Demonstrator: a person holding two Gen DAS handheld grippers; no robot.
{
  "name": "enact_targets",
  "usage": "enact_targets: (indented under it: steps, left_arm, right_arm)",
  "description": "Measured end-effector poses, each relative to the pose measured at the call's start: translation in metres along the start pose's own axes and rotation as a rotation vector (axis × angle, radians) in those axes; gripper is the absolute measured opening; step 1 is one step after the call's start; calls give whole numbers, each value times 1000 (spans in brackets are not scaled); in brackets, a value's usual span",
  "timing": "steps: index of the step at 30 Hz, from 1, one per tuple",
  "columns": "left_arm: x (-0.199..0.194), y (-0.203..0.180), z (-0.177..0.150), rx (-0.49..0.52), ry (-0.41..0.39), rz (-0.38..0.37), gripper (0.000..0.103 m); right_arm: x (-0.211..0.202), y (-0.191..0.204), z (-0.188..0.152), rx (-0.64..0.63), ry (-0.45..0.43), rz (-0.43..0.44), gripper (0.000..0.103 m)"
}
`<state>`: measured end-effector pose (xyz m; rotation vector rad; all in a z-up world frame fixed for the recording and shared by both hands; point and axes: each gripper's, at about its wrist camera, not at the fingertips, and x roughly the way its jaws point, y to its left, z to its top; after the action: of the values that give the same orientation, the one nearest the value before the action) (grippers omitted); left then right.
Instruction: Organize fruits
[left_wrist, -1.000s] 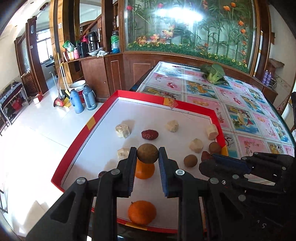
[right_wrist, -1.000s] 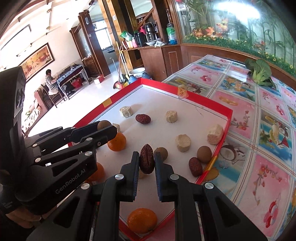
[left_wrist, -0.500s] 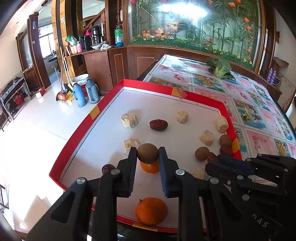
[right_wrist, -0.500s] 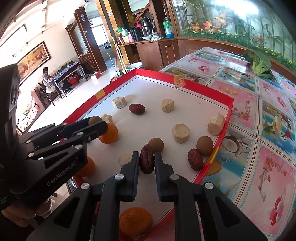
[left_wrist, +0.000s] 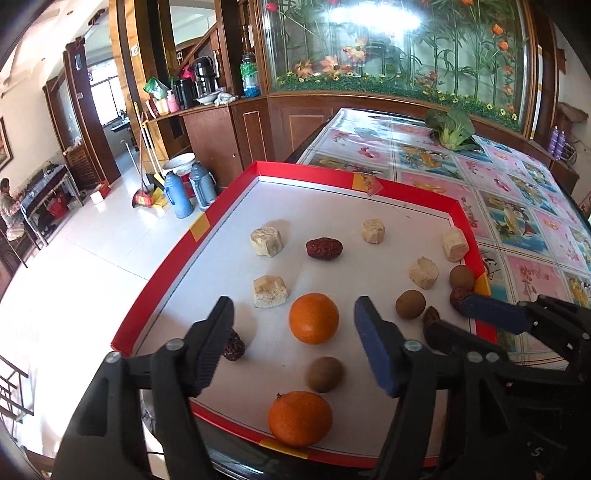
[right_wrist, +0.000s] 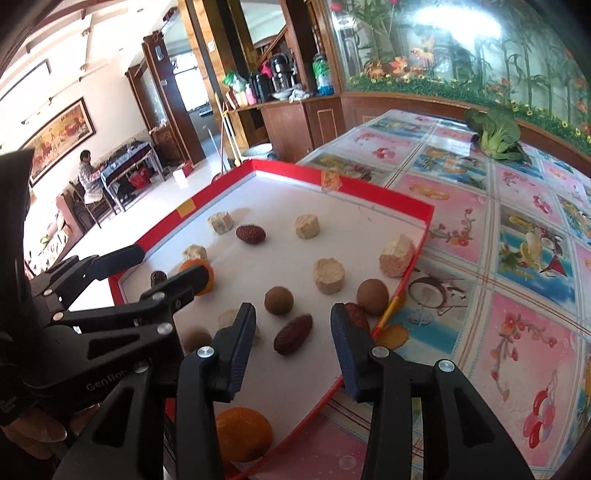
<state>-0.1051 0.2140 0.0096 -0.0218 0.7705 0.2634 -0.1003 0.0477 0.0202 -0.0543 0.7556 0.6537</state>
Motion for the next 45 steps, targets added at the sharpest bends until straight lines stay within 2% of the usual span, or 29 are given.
enact_targets:
  steps: [1, 5, 10, 17, 22, 24, 30, 34, 45]
  left_arm:
    - [-2, -1, 0, 1, -8, 7, 79]
    - [-13, -3, 1, 1, -34, 27, 92]
    - [-26, -12, 1, 30, -61, 49, 102]
    - [-38, -30, -4, 40, -55, 81, 103]
    - [-52, -39, -6, 29, -126, 122, 103]
    - [-56, -43, -7, 31, -131, 147, 103]
    - [-54, -57, -9, 98, -104, 119, 103]
    - [-52, -55, -11, 72, -92, 90, 103]
    - [-47, -40, -12, -6, -75, 100, 103]
  right_arm:
    - [-4, -1, 1, 1, -15, -6, 44]
    - [-21, -11, 3, 28, -72, -23, 59]
    - [-35, -26, 1, 78, -110, -34, 61]
    - [-49, -39, -7, 82, -164, -69, 61]
    - [-51, -48, -11, 118, -164, -51, 61]
    - [-52, -47, -11, 110, -167, -53, 61]
    - [-57, -42, -13, 87, -185, -65, 61]
    - [-57, -42, -12, 87, -184, -65, 61]
    - [-55, -27, -13, 68, -181, -47, 61]
